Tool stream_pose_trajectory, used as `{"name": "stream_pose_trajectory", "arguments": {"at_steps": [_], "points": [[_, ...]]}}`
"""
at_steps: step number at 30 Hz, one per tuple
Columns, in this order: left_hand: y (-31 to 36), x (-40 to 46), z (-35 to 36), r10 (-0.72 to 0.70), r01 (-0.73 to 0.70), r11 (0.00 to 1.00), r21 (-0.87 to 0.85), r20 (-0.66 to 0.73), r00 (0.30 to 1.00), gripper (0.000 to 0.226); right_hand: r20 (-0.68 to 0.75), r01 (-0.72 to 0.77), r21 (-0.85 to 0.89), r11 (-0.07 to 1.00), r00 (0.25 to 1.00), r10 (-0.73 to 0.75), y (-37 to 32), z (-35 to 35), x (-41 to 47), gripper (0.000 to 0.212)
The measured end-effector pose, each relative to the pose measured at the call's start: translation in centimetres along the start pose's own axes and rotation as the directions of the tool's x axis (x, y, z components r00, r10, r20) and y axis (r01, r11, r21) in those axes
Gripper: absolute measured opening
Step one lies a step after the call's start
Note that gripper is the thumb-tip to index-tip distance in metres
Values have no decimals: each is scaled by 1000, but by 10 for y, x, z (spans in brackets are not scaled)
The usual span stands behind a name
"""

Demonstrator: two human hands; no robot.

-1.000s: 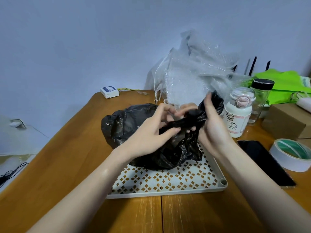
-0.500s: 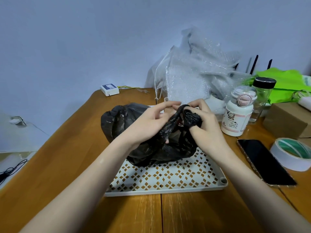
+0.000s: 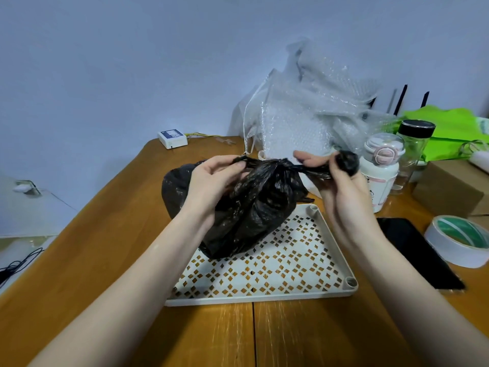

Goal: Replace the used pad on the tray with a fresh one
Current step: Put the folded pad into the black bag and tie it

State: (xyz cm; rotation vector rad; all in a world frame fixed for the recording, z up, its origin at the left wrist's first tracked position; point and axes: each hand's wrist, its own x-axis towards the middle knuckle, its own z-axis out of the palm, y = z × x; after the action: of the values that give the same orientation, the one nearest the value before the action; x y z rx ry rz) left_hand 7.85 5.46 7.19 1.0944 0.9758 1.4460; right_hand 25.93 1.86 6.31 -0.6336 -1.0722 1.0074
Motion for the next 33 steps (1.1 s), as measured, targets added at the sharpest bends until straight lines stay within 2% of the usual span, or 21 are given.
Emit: {"name": "stream_pose_trajectory", "arguments": {"at_steps": [3, 6, 7, 9, 10, 11, 13, 15, 17, 18, 19, 20, 21, 22, 23, 24, 26, 30, 33], "points": [[-1, 3, -10, -35, 32, 997, -66, -57, 998, 14, -58, -6, 110, 994, 998, 13, -6, -10, 3, 33], [-1, 4, -13, -5, 2, 999, -34, -103, 995, 13, -91, -23, 79, 997, 995, 30, -8, -13, 8, 33], [-1, 3, -13, 46, -45, 999, 16, -103, 994, 13, -76, -6, -1, 1000, 997, 6, -7, -14, 9, 32], [2, -1, -6, 205, -194, 970, 145, -67, 976, 15, 28, 85, -303, 949, 996, -80, -9, -12, 8, 16], [4, -4, -1, 289, -278, 939, 202, -24, 957, 17, 126, 138, -432, 891, 988, -92, -9, -9, 6, 4], [8, -8, 5, 362, -360, 901, 243, 40, 931, 21, 214, 196, -530, 825, 972, -94, -8, -8, 5, 18], [14, -17, 19, 422, -471, 844, 258, 223, 879, 30, 325, 230, -594, 771, 945, -32, -1, -3, 4, 38], [17, -24, 31, 374, -482, 852, 203, 408, 833, 36, 309, 210, -639, 740, 951, -3, 8, 1, 4, 34], [16, -25, 33, 352, -490, 851, 187, 490, 798, 35, 213, 163, -672, 722, 977, -22, 13, 0, 5, 14], [15, -22, 29, 378, -529, 817, 229, 481, 791, 32, 164, 127, -669, 732, 986, -21, 14, -2, 6, 15], [13, -16, 22, 420, -580, 747, 324, 445, 791, 30, 123, 97, -666, 739, 992, -20, 14, -6, 8, 27], [11, -5, 13, 468, -617, 629, 473, 403, 786, 30, 84, 53, -652, 756, 996, 2, 15, -11, 9, 36], [8, 7, 1, 491, -610, 458, 647, 387, 780, 34, 61, 17, -633, 774, 998, 27, 14, -16, 11, 38], [4, 19, -12, 459, -551, 280, 786, 395, 796, 39, 37, -22, -615, 788, 998, 57, 16, -21, 13, 38], [0, 29, -25, 368, -475, 146, 868, 398, 840, 44, 20, -53, -604, 795, 996, 81, 16, -25, 14, 38], [-6, 36, -35, 253, -418, 61, 906, 392, 885, 48, 11, -75, -598, 798, 995, 102, 17, -27, 14, 39], [-21, 41, -48, 79, -415, -23, 909, 416, 906, 50, 31, -61, -649, 759, 994, 107, 19, -31, 13, 40], [-47, 25, -56, -14, -526, -89, 846, 527, 850, 47, 69, -42, -811, 583, 984, 167, 29, -36, 10, 47], [-58, 17, -58, -51, -473, -73, 878, 470, 881, 48, 48, -63, -855, 516, 979, 198, 41, -43, 11, 53]]}}
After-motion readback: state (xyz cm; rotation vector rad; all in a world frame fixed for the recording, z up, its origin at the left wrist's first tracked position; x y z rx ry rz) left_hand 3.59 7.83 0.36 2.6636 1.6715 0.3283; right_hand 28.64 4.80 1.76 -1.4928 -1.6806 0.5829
